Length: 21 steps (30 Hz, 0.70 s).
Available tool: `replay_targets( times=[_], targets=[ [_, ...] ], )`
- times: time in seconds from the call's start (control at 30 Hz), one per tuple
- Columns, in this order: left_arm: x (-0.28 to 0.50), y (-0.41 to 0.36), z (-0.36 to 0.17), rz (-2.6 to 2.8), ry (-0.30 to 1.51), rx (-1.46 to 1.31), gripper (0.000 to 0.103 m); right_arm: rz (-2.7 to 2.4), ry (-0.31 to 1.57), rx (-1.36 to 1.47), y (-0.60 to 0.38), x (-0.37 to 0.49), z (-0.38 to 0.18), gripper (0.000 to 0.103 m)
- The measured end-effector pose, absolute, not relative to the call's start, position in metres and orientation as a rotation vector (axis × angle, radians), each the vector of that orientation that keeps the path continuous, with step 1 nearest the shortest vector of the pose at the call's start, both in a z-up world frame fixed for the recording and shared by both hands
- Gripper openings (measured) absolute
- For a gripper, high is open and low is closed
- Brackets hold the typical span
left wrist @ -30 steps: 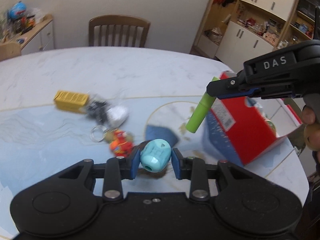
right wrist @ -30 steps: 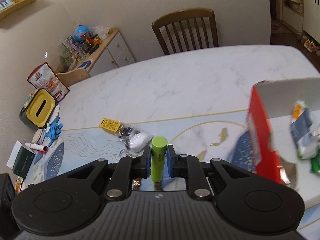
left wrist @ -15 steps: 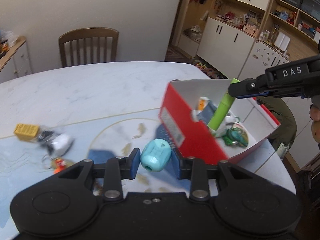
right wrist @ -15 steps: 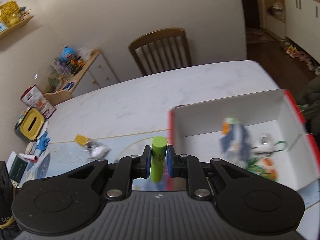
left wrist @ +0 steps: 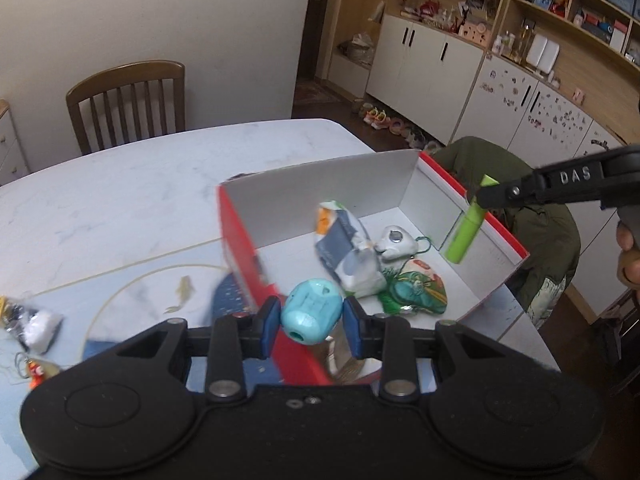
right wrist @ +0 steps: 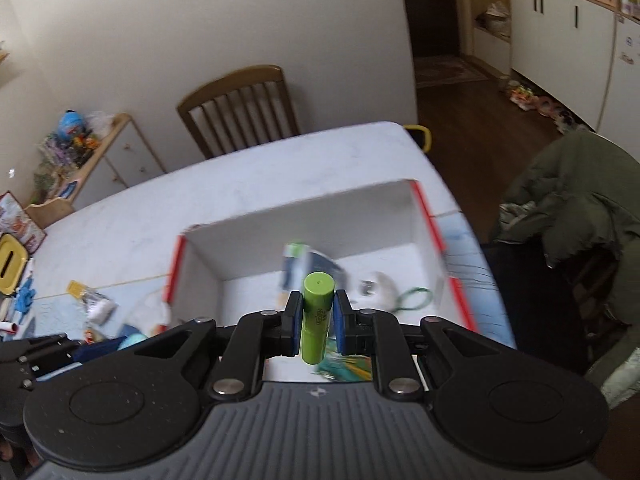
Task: Organize objects
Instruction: 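Carry the green tube with the right tool while the left tool carries the blue keychain to the box, then lower the blue keychain into the box and open the left tool while the right tool releases the tube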
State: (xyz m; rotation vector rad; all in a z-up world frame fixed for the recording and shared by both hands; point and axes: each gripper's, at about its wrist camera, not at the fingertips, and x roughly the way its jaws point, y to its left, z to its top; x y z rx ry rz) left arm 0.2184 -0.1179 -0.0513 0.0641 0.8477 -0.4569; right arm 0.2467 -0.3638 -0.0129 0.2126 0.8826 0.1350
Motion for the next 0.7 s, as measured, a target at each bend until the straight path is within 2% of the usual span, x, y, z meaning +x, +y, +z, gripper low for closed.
replay_targets(
  times=[0.7],
  targets=[
    [0.294, -0.206, -0.095, -0.335, 0.953, 0.263, 0.032, 0.147, 0.998, 0.007, -0.386, 0.282, -0.080, 0.015]
  ],
)
